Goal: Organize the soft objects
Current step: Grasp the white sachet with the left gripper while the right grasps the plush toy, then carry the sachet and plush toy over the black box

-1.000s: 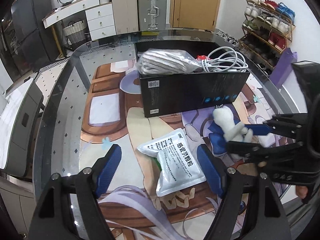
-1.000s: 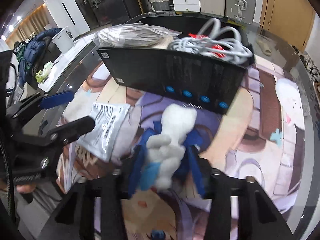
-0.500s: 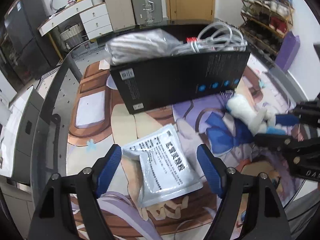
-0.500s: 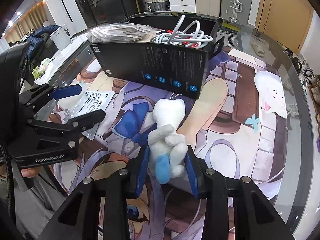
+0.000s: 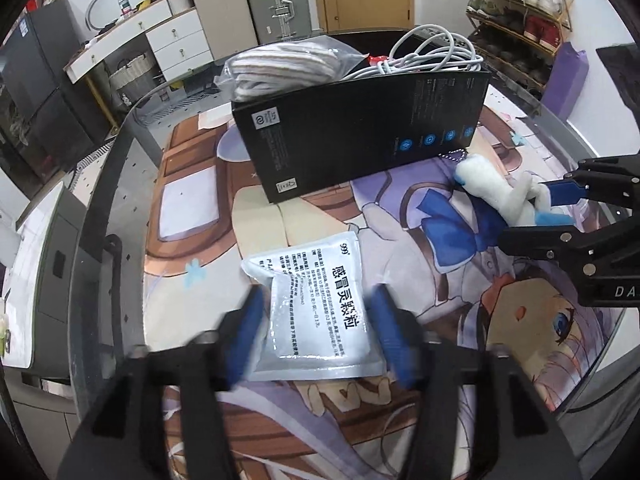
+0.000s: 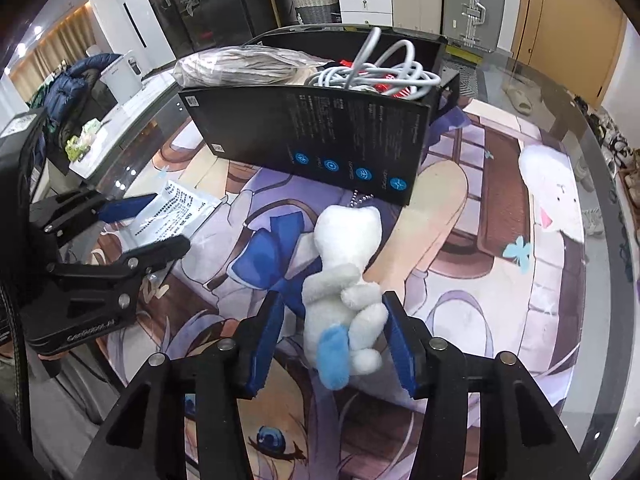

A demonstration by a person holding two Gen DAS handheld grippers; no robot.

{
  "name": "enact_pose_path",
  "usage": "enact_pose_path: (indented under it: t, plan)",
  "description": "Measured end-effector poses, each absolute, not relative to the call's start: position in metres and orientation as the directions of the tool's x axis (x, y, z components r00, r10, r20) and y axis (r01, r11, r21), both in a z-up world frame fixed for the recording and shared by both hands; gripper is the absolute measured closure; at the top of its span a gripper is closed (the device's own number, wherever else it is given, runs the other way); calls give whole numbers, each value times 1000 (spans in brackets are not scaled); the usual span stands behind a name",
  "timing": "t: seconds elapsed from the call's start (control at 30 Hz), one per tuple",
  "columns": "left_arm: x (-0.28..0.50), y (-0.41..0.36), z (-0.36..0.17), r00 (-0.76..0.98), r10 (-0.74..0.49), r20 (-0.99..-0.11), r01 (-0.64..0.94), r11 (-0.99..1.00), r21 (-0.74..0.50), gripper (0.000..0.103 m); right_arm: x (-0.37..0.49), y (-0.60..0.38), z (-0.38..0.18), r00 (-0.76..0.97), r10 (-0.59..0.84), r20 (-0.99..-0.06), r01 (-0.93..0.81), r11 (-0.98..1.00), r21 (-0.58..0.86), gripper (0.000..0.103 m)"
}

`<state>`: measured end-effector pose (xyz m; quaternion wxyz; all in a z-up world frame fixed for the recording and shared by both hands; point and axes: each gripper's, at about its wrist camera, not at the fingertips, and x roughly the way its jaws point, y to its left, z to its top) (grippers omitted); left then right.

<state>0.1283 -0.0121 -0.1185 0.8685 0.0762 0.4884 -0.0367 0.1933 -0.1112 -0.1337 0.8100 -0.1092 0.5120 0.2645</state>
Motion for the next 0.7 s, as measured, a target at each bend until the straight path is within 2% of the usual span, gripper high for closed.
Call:
enact_pose_path:
  t: [0.17, 0.23, 0.3, 0.7]
  plan:
    - [127, -15, -119, 527, 10, -850, 155, 982, 108, 34, 193, -107, -135, 357, 297, -886, -546, 836, 60, 52]
    - [128, -17, -118, 524, -8, -852, 169, 981, 94, 50, 193, -105, -136, 362, 281, -889, -551, 834, 39, 55]
    - [128, -19, -117, 521, -24, -853, 183, 980, 84, 57, 191, -104, -135, 370, 265, -890, -555, 832, 16, 66]
    - [125, -19, -112, 523, -24, -852, 190, 978, 89, 63, 185, -108, -127, 375, 288, -881, -558, 829, 34, 66]
